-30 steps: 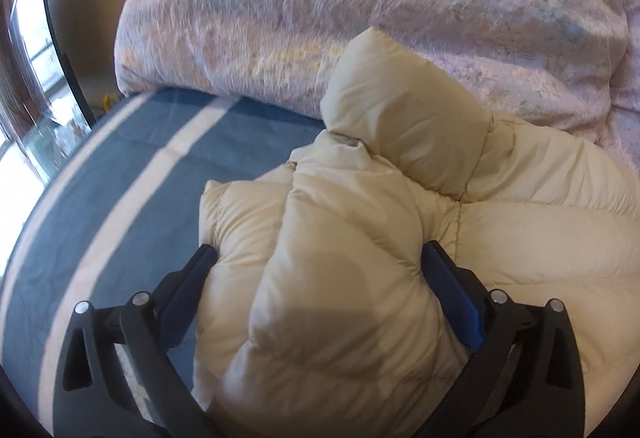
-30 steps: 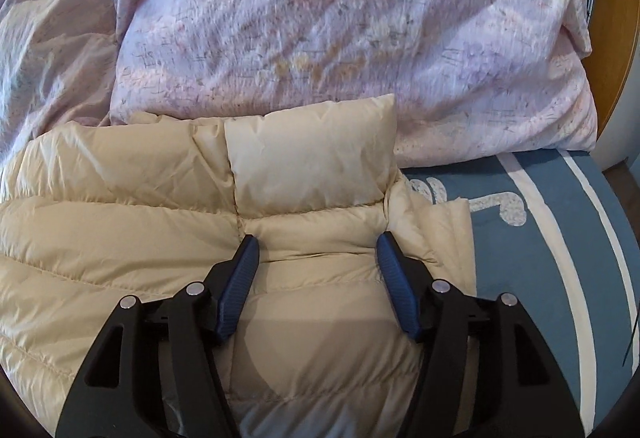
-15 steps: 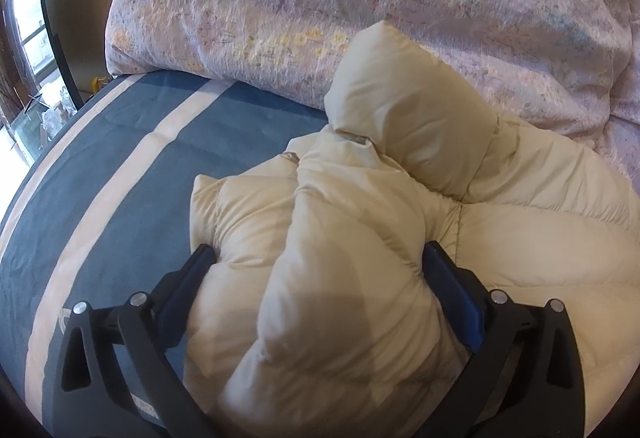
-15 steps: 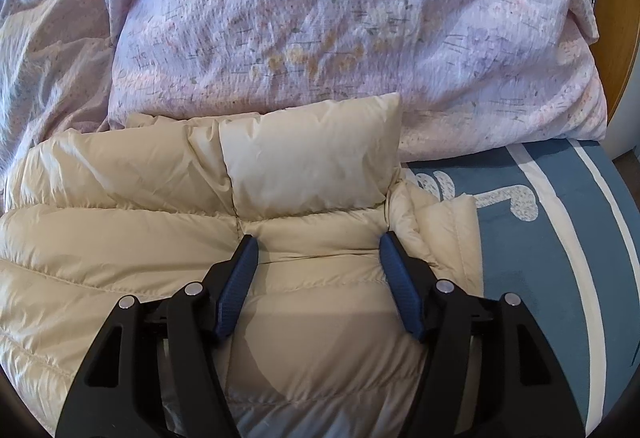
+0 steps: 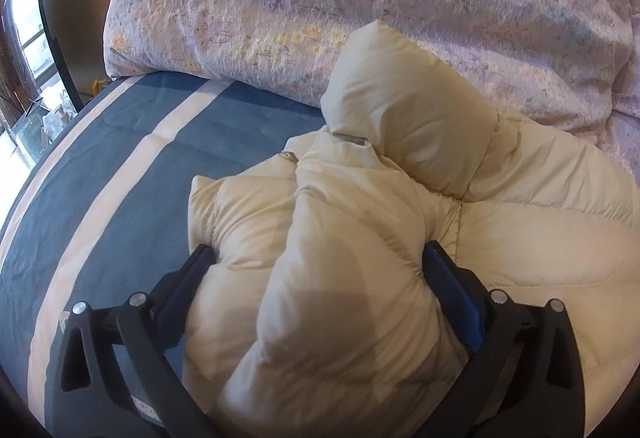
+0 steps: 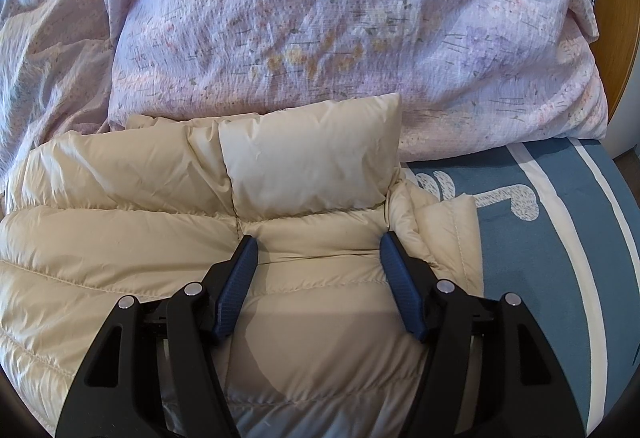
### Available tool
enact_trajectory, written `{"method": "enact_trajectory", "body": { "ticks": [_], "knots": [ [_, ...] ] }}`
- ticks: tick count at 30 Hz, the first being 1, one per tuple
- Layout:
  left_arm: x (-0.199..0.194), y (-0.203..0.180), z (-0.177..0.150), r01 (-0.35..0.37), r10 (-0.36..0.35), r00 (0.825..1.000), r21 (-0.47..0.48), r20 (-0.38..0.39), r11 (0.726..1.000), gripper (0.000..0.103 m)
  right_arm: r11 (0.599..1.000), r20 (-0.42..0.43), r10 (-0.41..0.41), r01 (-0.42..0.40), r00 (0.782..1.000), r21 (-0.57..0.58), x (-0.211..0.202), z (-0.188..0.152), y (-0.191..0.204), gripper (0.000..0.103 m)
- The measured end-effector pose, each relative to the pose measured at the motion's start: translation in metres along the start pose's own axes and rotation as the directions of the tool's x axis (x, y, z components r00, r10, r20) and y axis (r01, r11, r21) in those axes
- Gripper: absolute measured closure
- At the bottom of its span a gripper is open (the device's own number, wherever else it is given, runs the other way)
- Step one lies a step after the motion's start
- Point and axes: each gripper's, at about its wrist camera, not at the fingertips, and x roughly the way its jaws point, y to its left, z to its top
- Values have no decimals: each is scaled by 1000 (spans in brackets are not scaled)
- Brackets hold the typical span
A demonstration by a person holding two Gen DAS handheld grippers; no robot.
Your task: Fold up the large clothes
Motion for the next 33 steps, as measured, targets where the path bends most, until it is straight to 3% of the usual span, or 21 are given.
{"method": "enact_trajectory", "body": {
  "ticks": [5,7,11,14,21,29,33],
  "knots": [
    [-2,-1,0,-5,5,1000,2,-2,1000,2,1000,11,-25,25,1000,-8,-5,0,5,36],
    [-6,1,0,8,-8,1000,-5,-24,1000,2,1000,-21,-13,13,1000,14,-16,0,1,34],
    [-32,22,-5,63,-66,997,-55,-43,996,2,995,-2,43,-42,999,89,-63,-3,-20,14],
    [-58,39,-16,64,-66,997,-64,-26,996,2,986,-23,78,-73,997,150,-90,-14,-44,12],
    [-96,70,-58,81,-87,995,-106,-53,991,2,924,-160,207,-140,965,355,-96,-62,-93,12],
    [-95,82,-89,146,-173,977,-197,-127,970,3,853,-195,340,-214,920,477,-97,-98,-104,14],
    [-97,81,-92,195,-238,961,-265,-143,944,10,835,-194,380,-245,904,494,-99,-103,-100,29]
  ]
}}
